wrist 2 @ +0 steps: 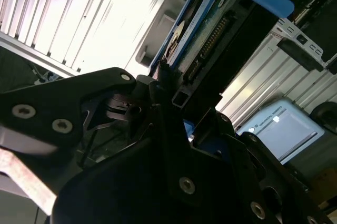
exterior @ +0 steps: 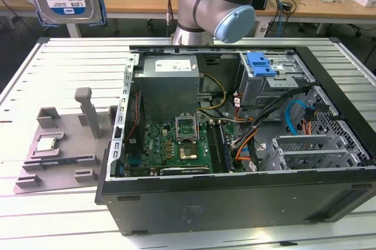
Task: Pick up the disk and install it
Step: 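Pick up the disk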
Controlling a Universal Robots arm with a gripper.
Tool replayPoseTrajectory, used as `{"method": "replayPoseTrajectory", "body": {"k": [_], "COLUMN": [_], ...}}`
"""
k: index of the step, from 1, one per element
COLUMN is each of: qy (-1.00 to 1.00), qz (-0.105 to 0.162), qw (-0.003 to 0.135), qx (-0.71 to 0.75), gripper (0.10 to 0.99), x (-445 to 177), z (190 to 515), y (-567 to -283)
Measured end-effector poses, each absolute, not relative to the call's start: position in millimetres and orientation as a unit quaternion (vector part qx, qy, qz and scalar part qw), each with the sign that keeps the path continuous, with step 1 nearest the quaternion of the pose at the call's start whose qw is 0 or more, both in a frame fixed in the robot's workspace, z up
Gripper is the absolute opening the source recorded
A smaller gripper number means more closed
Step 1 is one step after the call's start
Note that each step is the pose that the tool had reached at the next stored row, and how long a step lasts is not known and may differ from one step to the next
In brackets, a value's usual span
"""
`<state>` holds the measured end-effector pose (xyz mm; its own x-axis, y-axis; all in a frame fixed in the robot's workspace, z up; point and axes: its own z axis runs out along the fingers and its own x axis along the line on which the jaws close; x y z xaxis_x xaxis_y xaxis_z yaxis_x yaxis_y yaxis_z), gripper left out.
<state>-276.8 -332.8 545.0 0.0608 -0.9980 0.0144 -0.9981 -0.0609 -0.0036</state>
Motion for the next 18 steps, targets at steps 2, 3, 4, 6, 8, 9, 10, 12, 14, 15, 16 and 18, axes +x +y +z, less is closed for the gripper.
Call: {"method": "replayPoseTrajectory", "body": {"k": [2,3,4,6,8,9,10,12,14,15,16,18], "qy": [-0.685,-0.685,-0.685,-0.685,-0.685,-0.685,-0.685,-0.685,-0.685,-0.685,-0.685,-0.685], "qz": [0.006,0.006,0.006,0.006,0.006,0.006,0.006,0.006,0.006,0.006,0.006,0.006], "qw": [0.004,0.004,0.004,0.004,0.004,0.004,0.004,0.004,0.004,0.004,0.004,0.004], "qx": [0.728,0.728,0.728,0.728,0.728,0.728,0.728,0.728,0.728,0.728,0.728,0.728], "gripper": [0.369,0.369,0.369,0.369,0.369,0.369,0.369,0.369,0.369,0.369,0.369,0.369], "x": [-267,-261,-259,-252,-245,-241,-237,-228,-219,-216,-214,-206], "z": [545,545,545,545,545,545,545,545,545,545,545,545], "y": [-333,-333,-333,-333,-333,-333,-333,-333,-333,-333,-333,-333]}}
